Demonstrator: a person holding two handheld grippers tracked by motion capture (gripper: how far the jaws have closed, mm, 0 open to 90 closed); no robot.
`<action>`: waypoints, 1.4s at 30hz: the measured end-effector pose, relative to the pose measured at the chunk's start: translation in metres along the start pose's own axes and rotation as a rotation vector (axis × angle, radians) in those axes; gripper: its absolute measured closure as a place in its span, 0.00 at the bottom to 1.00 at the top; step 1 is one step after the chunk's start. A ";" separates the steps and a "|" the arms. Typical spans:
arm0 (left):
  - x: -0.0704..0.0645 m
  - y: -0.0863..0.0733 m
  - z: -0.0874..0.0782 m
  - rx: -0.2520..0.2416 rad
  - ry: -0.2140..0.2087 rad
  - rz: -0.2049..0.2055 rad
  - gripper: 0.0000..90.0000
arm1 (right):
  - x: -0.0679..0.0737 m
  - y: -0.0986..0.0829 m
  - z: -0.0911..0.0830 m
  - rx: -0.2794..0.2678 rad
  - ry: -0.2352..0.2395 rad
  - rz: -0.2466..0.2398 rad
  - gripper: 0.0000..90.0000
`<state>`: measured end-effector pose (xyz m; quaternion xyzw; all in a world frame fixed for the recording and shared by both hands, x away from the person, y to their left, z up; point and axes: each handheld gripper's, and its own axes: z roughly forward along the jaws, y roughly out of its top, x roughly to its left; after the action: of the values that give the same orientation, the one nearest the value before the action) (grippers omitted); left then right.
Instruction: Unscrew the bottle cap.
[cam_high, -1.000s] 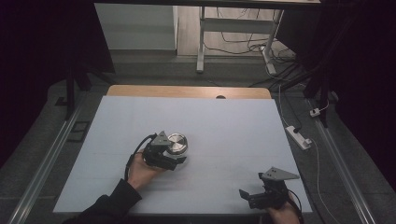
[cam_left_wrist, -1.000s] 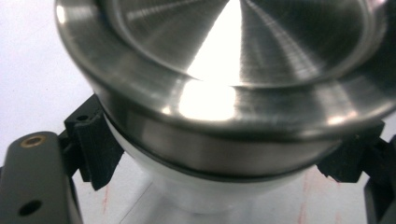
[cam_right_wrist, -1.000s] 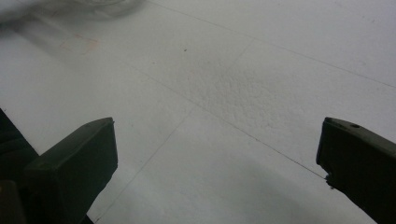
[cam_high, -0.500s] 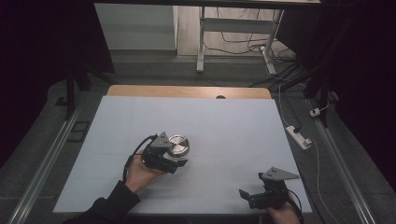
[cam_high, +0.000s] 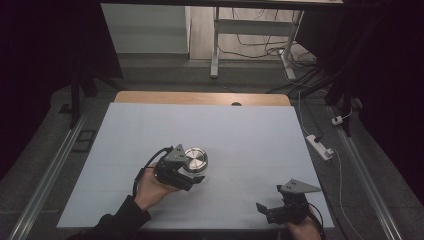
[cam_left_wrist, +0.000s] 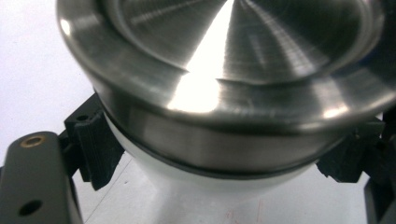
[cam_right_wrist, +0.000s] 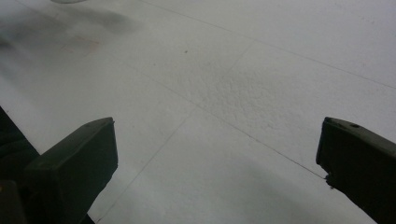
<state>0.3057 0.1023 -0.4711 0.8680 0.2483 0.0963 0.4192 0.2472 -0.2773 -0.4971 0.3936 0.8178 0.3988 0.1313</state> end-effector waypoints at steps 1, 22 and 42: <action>0.000 0.000 0.000 0.000 0.000 0.000 0.17 | 0.000 0.000 0.000 -0.003 0.000 -0.001 0.00; 0.000 -0.001 0.001 -0.009 -0.022 -0.012 0.17 | 0.020 0.024 -0.001 -0.109 0.076 -0.073 0.00; -0.005 0.000 0.006 0.002 -0.040 -0.008 0.18 | 0.053 0.083 0.021 -0.139 0.176 -0.169 0.00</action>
<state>0.3040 0.0956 -0.4749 0.8692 0.2435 0.0768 0.4234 0.2680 -0.1954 -0.4424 0.2770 0.8267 0.4750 0.1192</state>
